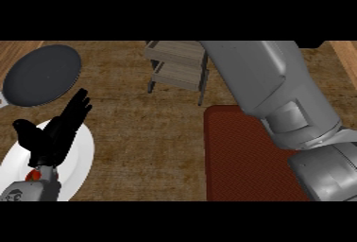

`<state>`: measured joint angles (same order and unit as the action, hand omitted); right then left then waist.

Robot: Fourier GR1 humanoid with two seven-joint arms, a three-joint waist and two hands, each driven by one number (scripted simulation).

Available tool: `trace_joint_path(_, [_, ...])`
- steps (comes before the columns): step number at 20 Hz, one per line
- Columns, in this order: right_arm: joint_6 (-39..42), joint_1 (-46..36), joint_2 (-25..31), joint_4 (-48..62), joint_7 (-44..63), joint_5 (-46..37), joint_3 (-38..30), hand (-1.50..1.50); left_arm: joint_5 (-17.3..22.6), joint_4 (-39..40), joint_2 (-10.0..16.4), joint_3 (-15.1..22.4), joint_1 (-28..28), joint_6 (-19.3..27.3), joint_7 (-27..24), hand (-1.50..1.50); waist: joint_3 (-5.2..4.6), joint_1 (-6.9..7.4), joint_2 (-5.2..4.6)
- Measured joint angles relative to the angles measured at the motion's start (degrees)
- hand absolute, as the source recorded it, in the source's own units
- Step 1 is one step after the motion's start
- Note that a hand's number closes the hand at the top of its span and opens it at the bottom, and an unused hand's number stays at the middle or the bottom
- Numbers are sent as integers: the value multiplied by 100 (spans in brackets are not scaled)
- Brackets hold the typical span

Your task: Pick the pear from the tray and place it in the tiered basket

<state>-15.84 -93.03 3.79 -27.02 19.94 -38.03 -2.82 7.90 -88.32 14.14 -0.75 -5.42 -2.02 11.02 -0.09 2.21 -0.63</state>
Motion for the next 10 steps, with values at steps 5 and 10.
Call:
trace_joint_path(5, [-368,-106,-7,68,-71,368,-490,-150,31,-127,47,-43,70,-55,70,0,2,-5,4])
trace_joint_path(10, [-772,-140,8,-3,-203,881,-1079,-150,52,-109,27,-58,4,-73,136,0,3,-14,-1])
